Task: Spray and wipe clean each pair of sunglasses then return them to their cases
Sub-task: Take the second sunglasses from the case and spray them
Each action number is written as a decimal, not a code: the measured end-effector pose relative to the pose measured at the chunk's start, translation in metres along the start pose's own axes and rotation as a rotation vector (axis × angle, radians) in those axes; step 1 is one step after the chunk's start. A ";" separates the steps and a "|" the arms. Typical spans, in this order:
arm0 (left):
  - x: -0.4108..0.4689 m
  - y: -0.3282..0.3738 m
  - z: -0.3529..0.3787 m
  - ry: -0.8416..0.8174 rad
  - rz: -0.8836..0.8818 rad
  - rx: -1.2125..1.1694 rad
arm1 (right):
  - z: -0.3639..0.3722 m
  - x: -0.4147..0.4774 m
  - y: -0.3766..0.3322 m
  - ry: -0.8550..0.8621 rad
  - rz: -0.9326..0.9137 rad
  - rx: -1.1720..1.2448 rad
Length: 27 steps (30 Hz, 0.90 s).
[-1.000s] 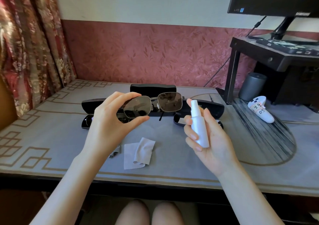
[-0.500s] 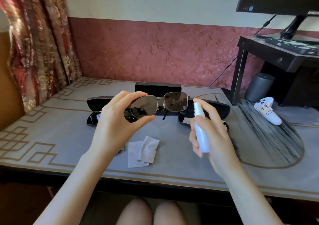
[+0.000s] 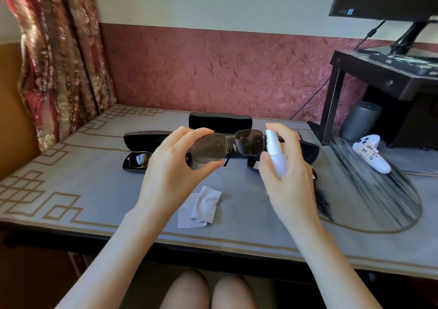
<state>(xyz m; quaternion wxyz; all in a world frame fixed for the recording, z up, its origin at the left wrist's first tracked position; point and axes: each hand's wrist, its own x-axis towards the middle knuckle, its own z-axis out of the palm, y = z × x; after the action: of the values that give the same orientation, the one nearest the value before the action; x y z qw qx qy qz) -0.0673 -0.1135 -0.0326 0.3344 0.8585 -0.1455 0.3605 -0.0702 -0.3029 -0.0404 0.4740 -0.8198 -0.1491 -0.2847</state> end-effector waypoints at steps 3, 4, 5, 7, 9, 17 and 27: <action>-0.001 0.001 0.001 0.004 0.000 -0.004 | 0.002 0.000 0.001 -0.013 0.015 -0.027; -0.001 0.001 0.001 0.007 0.000 -0.006 | 0.003 0.000 0.002 -0.021 0.020 -0.027; -0.001 0.001 0.001 0.010 0.001 -0.007 | 0.003 0.000 0.003 -0.027 0.024 -0.031; -0.002 0.001 0.002 0.008 0.001 -0.001 | 0.003 0.000 0.006 -0.029 0.026 -0.035; -0.002 0.001 0.002 0.006 0.003 0.008 | 0.003 -0.001 0.007 -0.012 0.018 -0.031; -0.002 -0.001 0.002 0.018 -0.005 0.007 | 0.003 -0.004 0.007 0.054 0.016 -0.005; -0.002 -0.002 0.002 0.017 -0.002 0.002 | 0.002 -0.002 0.012 0.043 0.047 -0.059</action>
<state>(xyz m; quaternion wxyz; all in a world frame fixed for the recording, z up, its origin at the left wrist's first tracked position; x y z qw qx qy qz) -0.0667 -0.1134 -0.0361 0.3353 0.8558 -0.1415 0.3675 -0.0651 -0.3072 -0.0511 0.4595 -0.8303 -0.1112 -0.2950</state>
